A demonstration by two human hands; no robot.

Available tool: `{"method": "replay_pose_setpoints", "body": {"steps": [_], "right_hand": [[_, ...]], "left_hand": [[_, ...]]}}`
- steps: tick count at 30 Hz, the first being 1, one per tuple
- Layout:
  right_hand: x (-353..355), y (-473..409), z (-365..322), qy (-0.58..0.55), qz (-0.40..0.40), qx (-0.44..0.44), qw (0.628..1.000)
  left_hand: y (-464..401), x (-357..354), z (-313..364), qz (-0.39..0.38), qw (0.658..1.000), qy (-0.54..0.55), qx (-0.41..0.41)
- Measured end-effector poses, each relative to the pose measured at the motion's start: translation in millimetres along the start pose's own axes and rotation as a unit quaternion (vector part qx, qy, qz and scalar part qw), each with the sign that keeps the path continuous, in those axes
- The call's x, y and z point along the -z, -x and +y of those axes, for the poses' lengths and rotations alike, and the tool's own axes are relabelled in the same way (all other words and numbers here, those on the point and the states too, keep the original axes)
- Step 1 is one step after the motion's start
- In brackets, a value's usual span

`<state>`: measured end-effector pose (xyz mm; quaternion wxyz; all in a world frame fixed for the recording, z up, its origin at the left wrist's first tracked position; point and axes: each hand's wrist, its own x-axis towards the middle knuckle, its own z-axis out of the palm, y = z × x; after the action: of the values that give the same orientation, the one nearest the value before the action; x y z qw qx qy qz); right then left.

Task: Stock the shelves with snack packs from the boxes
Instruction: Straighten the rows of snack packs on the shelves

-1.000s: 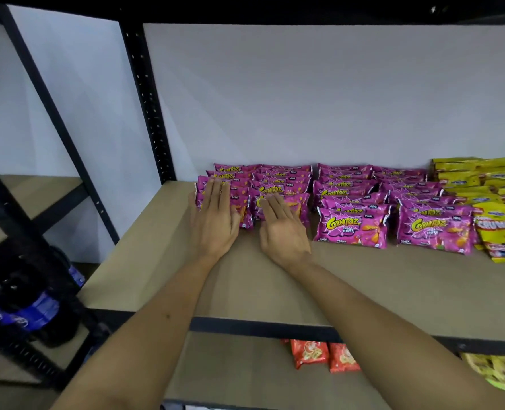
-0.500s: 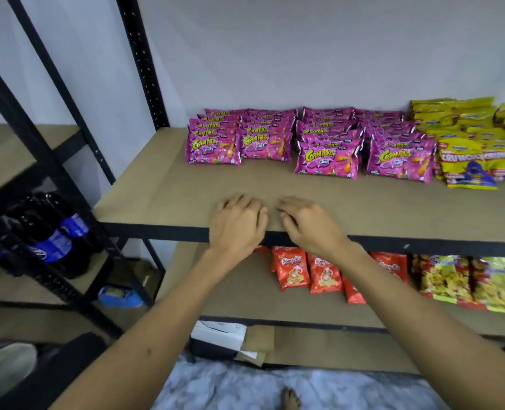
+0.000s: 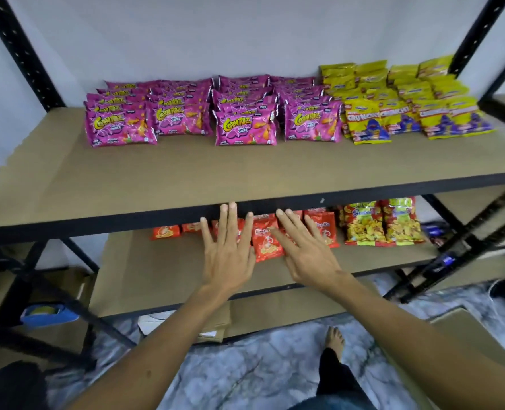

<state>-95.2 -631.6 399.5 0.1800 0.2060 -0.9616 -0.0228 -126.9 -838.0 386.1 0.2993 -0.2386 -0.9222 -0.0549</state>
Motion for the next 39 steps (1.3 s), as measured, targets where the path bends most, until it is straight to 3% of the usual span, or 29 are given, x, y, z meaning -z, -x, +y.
{"method": "replay_pose_setpoints", "body": {"steps": [4, 9, 15, 22, 26, 30, 33, 39], "right_hand": [[-7.3, 39.4, 42.3, -0.033, -0.083, -0.096, 0.991], [-19.4, 71.3, 90.2, -0.062, -0.218, -0.188, 0.956], [-47.5, 96.5, 141.0, -0.119, -0.258, -0.251, 0.925], [-103.1, 149.6, 245.0, -0.102, -0.280, -0.263, 0.918], [-147.7, 180.8, 288.4, -0.074, -0.229, -0.271, 0.932], [-178.6, 203.9, 337.3, -0.094, -0.052, -0.264, 0.959], [-201.2, 219.0, 377.1, -0.071, 0.044, -0.325, 0.942], [-254.5, 226.5, 421.5, -0.026, 0.035, -0.455, 0.889]], "left_hand": [[2.3, -20.8, 23.8, -0.073, 0.990, 0.059, -0.106], [9.6, -54.4, 54.3, -0.240, 0.962, 0.118, -0.058], [-8.8, -96.2, 98.5, -0.259, 0.949, 0.179, -0.026], [-44.4, -174.1, 227.9, -0.281, 0.930, 0.235, 0.016], [-48.8, -222.9, 301.9, -0.267, 0.927, 0.264, 0.010], [-63.7, -263.5, 355.5, -0.212, 0.922, 0.324, 0.009], [-78.5, -293.1, 377.2, -0.144, 0.922, 0.360, -0.005], [-97.5, -363.9, 399.8, -0.056, 0.941, 0.320, -0.090]]}}
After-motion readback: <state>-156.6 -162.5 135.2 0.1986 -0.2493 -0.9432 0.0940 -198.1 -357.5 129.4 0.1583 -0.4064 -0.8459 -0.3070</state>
